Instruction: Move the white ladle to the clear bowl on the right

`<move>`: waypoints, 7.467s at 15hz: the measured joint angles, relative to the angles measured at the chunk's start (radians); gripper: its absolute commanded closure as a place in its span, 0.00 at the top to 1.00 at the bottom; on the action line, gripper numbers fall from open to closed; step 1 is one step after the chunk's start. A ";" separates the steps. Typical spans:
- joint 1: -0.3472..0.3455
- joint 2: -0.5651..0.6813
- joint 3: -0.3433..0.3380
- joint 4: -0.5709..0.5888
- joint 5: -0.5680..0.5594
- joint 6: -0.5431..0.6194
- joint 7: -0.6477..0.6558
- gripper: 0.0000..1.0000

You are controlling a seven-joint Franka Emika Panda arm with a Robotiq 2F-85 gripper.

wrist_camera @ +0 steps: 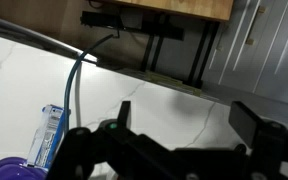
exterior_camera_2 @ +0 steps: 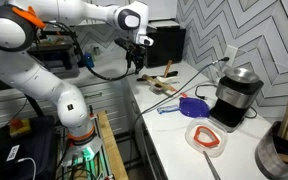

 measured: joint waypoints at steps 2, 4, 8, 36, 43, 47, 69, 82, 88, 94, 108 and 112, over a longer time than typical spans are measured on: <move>0.000 0.000 0.000 0.000 0.000 0.000 0.000 1.00; 0.000 0.000 0.000 0.000 0.000 0.000 0.000 1.00; -0.018 0.019 0.011 -0.009 -0.002 0.102 0.133 1.00; -0.118 0.197 0.000 -0.103 0.041 0.560 0.716 0.75; -0.103 0.210 0.018 -0.137 0.049 0.671 0.734 0.76; -0.098 0.213 0.019 -0.137 0.054 0.706 0.740 0.76; -0.083 0.329 0.029 -0.070 0.057 0.820 0.816 0.01; -0.204 0.129 -0.124 0.022 -0.015 0.624 0.609 0.03; -0.230 0.110 -0.149 0.028 -0.015 0.584 0.554 0.01; -0.215 0.248 -0.336 0.157 -0.009 0.567 0.185 0.01; -0.450 0.541 -0.492 0.515 -0.023 0.306 -0.328 0.03; -0.464 0.541 -0.494 0.515 -0.023 0.306 -0.326 0.01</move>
